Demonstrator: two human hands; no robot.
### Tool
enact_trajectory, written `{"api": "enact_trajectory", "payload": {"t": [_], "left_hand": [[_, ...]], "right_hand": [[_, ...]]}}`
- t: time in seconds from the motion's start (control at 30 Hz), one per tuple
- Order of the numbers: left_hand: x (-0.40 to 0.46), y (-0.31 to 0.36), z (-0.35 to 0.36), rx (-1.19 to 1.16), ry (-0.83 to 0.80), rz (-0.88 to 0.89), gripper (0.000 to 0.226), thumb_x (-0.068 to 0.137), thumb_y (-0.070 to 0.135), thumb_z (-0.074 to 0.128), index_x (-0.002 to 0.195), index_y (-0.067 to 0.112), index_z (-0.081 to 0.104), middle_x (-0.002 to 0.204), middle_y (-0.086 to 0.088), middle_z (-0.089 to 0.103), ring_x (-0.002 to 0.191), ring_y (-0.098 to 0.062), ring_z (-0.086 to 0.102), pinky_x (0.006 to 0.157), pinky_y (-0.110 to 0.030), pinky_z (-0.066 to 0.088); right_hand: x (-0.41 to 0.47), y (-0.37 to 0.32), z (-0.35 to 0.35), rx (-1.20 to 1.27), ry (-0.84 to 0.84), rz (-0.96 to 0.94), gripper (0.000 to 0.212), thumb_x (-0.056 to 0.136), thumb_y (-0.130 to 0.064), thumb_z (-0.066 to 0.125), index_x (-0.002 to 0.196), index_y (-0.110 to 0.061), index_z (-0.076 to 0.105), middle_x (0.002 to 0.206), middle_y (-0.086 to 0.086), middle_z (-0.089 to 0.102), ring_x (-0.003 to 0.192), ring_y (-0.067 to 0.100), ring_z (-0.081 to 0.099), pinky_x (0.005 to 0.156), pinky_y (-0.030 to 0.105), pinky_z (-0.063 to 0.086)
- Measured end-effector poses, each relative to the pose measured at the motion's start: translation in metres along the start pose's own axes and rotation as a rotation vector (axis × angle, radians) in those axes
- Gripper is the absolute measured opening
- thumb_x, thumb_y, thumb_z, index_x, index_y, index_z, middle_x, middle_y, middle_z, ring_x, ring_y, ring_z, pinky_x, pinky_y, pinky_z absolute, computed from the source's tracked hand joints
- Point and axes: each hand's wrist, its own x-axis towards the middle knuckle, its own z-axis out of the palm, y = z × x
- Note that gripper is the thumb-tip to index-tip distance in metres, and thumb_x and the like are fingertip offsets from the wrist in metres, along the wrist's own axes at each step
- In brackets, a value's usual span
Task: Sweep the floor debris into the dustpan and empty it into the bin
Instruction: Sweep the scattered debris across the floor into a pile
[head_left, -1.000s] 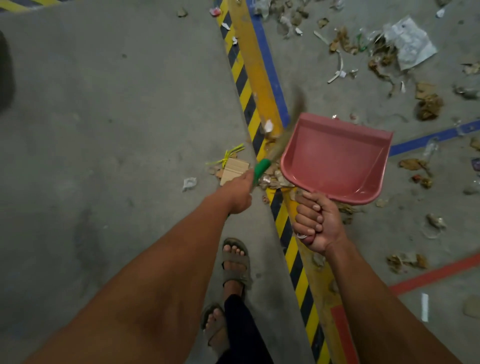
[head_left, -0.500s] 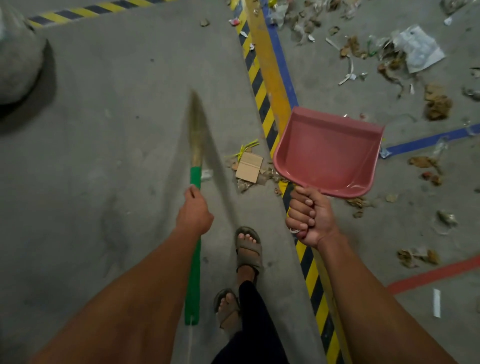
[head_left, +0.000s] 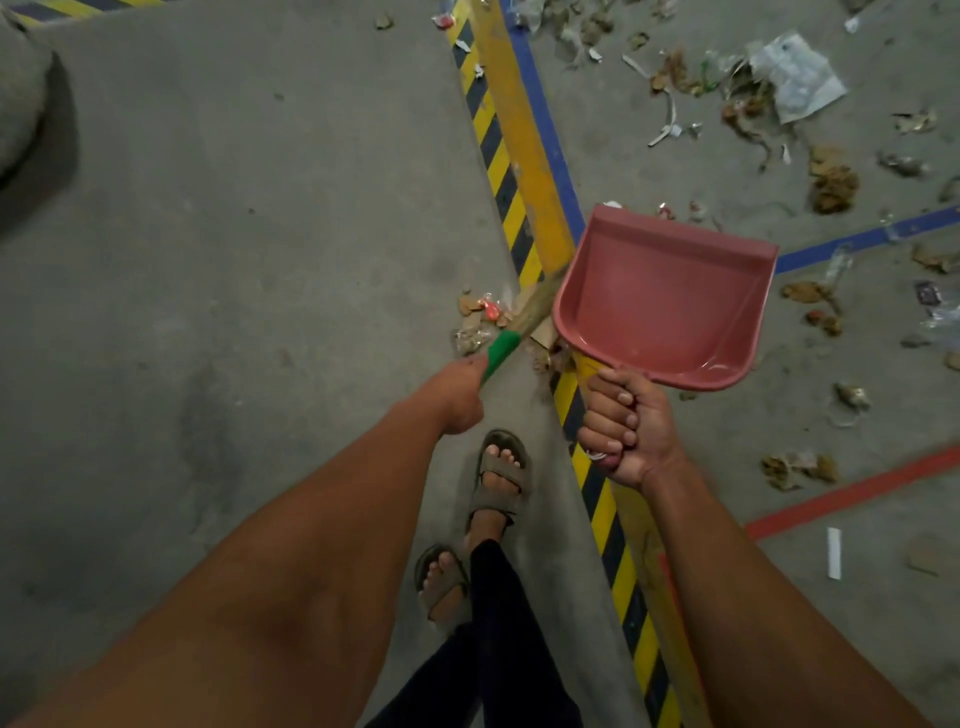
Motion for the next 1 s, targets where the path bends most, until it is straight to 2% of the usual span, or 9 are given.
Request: {"api": "enact_trajectory", "payload": {"t": [0.07,0.17,0.27,0.33,0.43,0.53,0.67,0.83,1.0], "left_hand": [[0.003,0.007,-0.004,-0.010,0.053,0.060,0.075,0.098,0.014,0.059,0.163,0.013,0.022,0.163,-0.015,0.034,0.146,-0.033,0.039,0.118,-0.035,0.032],[0.004,-0.001,0.000,-0.118,0.162,0.056,0.071,0.103,0.029,0.060,0.162,0.012,0.026,0.159,-0.018,0.040,0.142,-0.037,0.043,0.116,-0.038,0.034],[0.002,-0.018,0.014,-0.144,0.308,-0.062,0.065,0.102,0.021,0.057,0.159,0.005,0.029,0.152,-0.024,0.045,0.135,-0.042,0.047,0.112,-0.043,0.037],[-0.002,-0.025,0.026,-0.141,0.345,-0.204,0.060,0.100,0.015,0.054,0.154,0.001,0.031,0.145,-0.026,0.048,0.127,-0.044,0.051,0.106,-0.048,0.042],[-0.004,-0.026,0.046,-0.156,0.263,-0.445,0.062,0.097,0.014,0.054,0.152,-0.002,0.029,0.146,-0.024,0.045,0.128,-0.044,0.051,0.106,-0.049,0.044],[-0.001,-0.014,0.072,-0.123,0.121,-0.536,0.064,0.097,0.018,0.057,0.150,-0.007,0.032,0.147,-0.025,0.047,0.130,-0.042,0.053,0.106,-0.046,0.046],[0.012,0.038,0.106,-0.042,0.026,-0.380,0.062,0.098,0.015,0.054,0.150,-0.006,0.031,0.143,-0.026,0.051,0.129,-0.041,0.055,0.103,-0.044,0.046],[0.051,0.115,0.104,-0.007,-0.038,-0.076,0.058,0.099,0.015,0.053,0.152,0.003,0.034,0.140,-0.025,0.054,0.126,-0.042,0.055,0.101,-0.045,0.046],[0.070,0.159,0.083,-0.044,0.020,0.170,0.064,0.096,0.010,0.057,0.155,0.008,0.033,0.143,-0.023,0.053,0.126,-0.042,0.055,0.101,-0.045,0.048]], "right_hand": [[-0.005,-0.003,0.000,0.008,0.007,-0.008,0.040,0.097,-0.020,0.048,0.062,-0.025,0.030,0.042,-0.009,0.016,0.029,0.007,0.013,0.034,0.021,0.013],[-0.014,-0.006,-0.001,0.033,0.014,-0.022,0.041,0.100,-0.020,0.043,0.061,-0.025,0.030,0.040,-0.009,0.020,0.028,0.007,0.016,0.032,0.020,0.018],[-0.023,-0.010,-0.010,0.049,0.034,-0.037,0.043,0.101,-0.021,0.041,0.058,-0.023,0.035,0.039,-0.009,0.021,0.029,0.007,0.014,0.032,0.019,0.018],[-0.029,-0.010,-0.019,0.067,0.044,-0.035,0.043,0.101,-0.021,0.041,0.058,-0.023,0.035,0.040,-0.009,0.019,0.030,0.007,0.013,0.032,0.019,0.018],[-0.038,-0.012,-0.040,0.077,0.062,-0.020,0.043,0.101,-0.021,0.041,0.058,-0.023,0.036,0.041,-0.009,0.017,0.030,0.008,0.012,0.033,0.019,0.016],[-0.042,-0.014,-0.059,0.099,0.092,-0.022,0.044,0.101,-0.021,0.040,0.058,-0.023,0.036,0.039,-0.009,0.022,0.028,0.007,0.016,0.033,0.019,0.015],[-0.049,-0.021,-0.082,0.121,0.113,-0.031,0.044,0.102,-0.021,0.040,0.058,-0.024,0.035,0.038,-0.009,0.025,0.028,0.007,0.015,0.034,0.020,0.014],[-0.065,-0.045,-0.100,0.126,0.107,-0.059,0.042,0.099,-0.021,0.043,0.058,-0.023,0.036,0.041,-0.010,0.017,0.030,0.007,0.012,0.033,0.020,0.015],[-0.082,-0.074,-0.106,0.105,0.126,-0.104,0.043,0.101,-0.021,0.040,0.058,-0.023,0.036,0.043,-0.010,0.014,0.030,0.009,0.010,0.035,0.022,0.011]]}}
